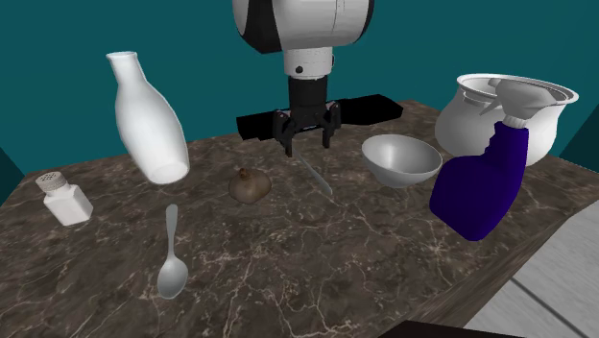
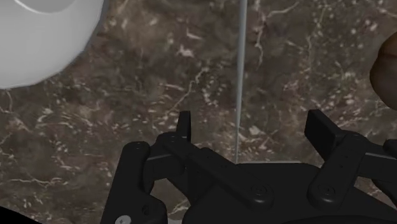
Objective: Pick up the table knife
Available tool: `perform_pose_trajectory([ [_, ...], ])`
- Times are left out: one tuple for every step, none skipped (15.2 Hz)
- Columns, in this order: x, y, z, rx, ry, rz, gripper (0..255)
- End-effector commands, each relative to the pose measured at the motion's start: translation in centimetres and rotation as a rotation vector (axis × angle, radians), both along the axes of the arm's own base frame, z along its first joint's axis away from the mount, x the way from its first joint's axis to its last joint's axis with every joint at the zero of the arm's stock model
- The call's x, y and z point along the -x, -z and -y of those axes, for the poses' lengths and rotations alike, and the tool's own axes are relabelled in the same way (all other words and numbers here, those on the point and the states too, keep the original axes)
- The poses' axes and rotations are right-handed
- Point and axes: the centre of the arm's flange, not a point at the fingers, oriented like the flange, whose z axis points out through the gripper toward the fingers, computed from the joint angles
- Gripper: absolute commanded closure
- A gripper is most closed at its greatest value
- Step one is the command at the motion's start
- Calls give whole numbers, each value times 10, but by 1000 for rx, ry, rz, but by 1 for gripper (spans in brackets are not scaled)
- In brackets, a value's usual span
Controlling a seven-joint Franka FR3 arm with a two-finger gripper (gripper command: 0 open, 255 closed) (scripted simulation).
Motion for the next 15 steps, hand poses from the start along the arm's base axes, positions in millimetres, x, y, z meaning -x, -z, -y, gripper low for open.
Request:
perform_pose_trajectory([
  [0, 12, 1, 0, -1, 1, 0],
  [0, 17, 1, 0, -1, 1, 0],
  [0, 22, 1, 0, -1, 1, 0],
  [0, 25, 1, 0, -1, 1, 0],
  [0, 25, 1, 0, -1, 1, 0],
  [-1, 25, 2, 0, -1, 1, 255],
  [-1, 25, 2, 0, -1, 1, 255],
  [-1, 25, 2, 0, -1, 1, 255],
  [-1, 25, 2, 0, -1, 1, 255],
  [-1, 25, 2, 0, -1, 1, 255],
  [-1, 25, 2, 0, -1, 1, 255],
  [-1, 25, 2, 0, -1, 1, 255],
  [-1, 25, 2, 0, -1, 1, 255],
  [-1, 25, 2, 0, -1, 1, 255],
  [0, 25, 1, 0, -1, 1, 255],
])
